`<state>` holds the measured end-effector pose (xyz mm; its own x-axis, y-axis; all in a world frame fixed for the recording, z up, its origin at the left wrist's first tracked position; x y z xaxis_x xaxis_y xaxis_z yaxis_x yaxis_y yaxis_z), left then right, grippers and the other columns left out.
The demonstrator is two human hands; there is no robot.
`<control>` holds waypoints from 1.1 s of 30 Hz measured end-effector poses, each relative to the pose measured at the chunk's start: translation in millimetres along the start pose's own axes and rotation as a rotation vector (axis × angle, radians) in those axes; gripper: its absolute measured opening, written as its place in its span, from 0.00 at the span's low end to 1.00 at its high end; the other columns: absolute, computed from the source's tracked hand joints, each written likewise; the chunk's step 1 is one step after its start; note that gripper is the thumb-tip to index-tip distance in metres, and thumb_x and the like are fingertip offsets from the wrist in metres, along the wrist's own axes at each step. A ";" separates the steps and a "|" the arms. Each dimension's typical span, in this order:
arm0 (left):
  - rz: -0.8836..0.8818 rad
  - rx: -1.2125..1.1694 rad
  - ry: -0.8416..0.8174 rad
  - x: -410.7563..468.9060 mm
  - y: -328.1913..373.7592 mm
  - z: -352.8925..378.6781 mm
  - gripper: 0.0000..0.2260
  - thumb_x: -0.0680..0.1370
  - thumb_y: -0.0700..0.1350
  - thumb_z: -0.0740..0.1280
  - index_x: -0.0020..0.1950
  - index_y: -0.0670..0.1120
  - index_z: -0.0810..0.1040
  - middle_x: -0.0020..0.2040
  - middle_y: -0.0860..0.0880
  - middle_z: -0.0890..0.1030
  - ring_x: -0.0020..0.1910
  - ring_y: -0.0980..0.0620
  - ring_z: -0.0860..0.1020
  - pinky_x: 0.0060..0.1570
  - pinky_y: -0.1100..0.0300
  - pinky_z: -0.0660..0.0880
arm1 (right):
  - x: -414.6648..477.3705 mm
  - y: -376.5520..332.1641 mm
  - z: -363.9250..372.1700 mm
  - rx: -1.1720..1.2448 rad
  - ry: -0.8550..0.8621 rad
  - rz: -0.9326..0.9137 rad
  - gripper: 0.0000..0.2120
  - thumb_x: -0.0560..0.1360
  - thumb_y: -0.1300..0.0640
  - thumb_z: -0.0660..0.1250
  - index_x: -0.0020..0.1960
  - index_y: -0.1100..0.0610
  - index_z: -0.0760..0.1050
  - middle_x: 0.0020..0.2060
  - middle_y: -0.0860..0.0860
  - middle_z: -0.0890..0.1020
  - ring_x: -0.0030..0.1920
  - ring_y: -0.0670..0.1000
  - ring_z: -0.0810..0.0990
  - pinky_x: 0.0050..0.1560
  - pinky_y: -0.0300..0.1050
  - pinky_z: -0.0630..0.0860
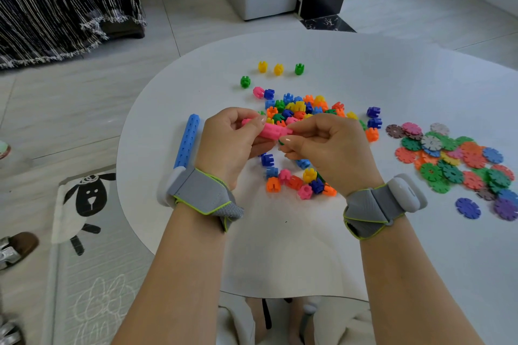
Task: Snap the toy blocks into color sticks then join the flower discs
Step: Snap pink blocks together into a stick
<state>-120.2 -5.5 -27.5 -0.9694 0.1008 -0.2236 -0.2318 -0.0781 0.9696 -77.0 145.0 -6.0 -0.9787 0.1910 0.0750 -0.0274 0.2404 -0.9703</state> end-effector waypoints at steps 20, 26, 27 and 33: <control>0.007 0.111 0.037 -1.9 -6.1 -9.6 0.07 0.77 0.36 0.65 0.40 0.44 0.74 0.38 0.44 0.78 0.32 0.51 0.80 0.37 0.60 0.81 | -16.5 12.3 17.8 -0.825 -0.222 -0.003 0.14 0.69 0.43 0.72 0.53 0.46 0.80 0.42 0.40 0.77 0.45 0.43 0.75 0.45 0.41 0.74; 0.014 0.149 -0.008 -4.2 -5.0 -3.5 0.06 0.77 0.36 0.65 0.40 0.43 0.74 0.38 0.45 0.78 0.33 0.51 0.80 0.37 0.61 0.81 | -17.7 10.5 24.5 -0.858 -0.287 0.000 0.12 0.74 0.49 0.67 0.56 0.44 0.79 0.48 0.40 0.81 0.49 0.44 0.77 0.47 0.39 0.73; 0.016 0.147 -0.007 -3.8 -4.5 -4.0 0.06 0.77 0.36 0.65 0.40 0.43 0.74 0.38 0.45 0.78 0.33 0.51 0.80 0.37 0.61 0.81 | -17.2 10.3 24.8 -0.863 -0.289 -0.003 0.12 0.74 0.49 0.66 0.57 0.44 0.79 0.48 0.40 0.81 0.50 0.44 0.77 0.47 0.40 0.74; 0.024 0.151 -0.014 -3.6 -3.3 -3.9 0.05 0.77 0.37 0.65 0.41 0.43 0.75 0.40 0.44 0.78 0.34 0.51 0.81 0.38 0.60 0.81 | -10.6 4.8 20.3 -0.797 -0.151 -0.088 0.10 0.75 0.54 0.65 0.53 0.49 0.81 0.40 0.40 0.79 0.40 0.42 0.77 0.43 0.40 0.75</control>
<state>-116.2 -9.5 -30.3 -0.9731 0.1141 -0.2002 -0.1932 0.0696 0.9787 -70.9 124.9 -16.1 -0.9982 0.0228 0.0562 -0.0086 0.8641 -0.5032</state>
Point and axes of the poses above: each hand's wrist, its own x-axis towards the middle knuckle, its own z-axis out of the palm, y = z × x, the point moved 10 cm from there along x, towards the middle knuckle
